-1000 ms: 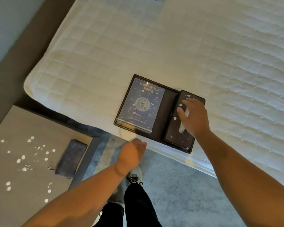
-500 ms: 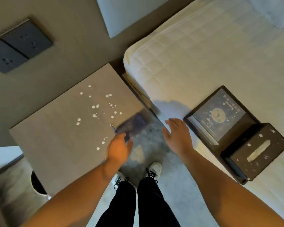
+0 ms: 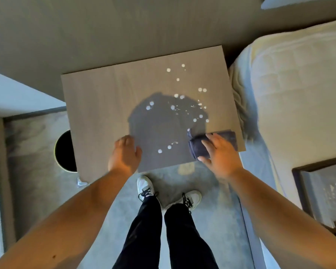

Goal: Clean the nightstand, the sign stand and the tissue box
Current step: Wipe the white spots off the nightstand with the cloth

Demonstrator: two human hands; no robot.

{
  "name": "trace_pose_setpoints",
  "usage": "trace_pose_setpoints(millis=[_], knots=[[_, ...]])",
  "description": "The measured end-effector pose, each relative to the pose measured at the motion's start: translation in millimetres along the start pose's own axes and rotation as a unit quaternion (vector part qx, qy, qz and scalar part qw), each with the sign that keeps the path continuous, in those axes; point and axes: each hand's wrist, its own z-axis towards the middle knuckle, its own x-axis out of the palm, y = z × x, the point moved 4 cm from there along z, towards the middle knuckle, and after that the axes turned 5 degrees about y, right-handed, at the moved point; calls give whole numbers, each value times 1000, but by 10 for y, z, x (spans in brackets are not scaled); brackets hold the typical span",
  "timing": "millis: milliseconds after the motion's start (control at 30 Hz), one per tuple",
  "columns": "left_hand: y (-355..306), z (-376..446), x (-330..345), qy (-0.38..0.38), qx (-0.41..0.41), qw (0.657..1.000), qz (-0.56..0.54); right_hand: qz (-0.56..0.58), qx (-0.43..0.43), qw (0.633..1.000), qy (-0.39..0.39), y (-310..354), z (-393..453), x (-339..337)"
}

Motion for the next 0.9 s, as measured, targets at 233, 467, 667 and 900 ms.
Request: trace_pose_setpoints(millis=[233,467,667,900], knots=[[285,445,65,-66,26,995,70,-145,-77,986,35,-118,146,232],[431,608,241,-108,30,986,121,-209,-103,970,-66,-234,227,415],[442,609,172,-118,44,985,115,-157,-74,971,-166,-95,43,452],[644,718,-9,-136,-2,987,90,332,-19,943,-37,432,61,220]])
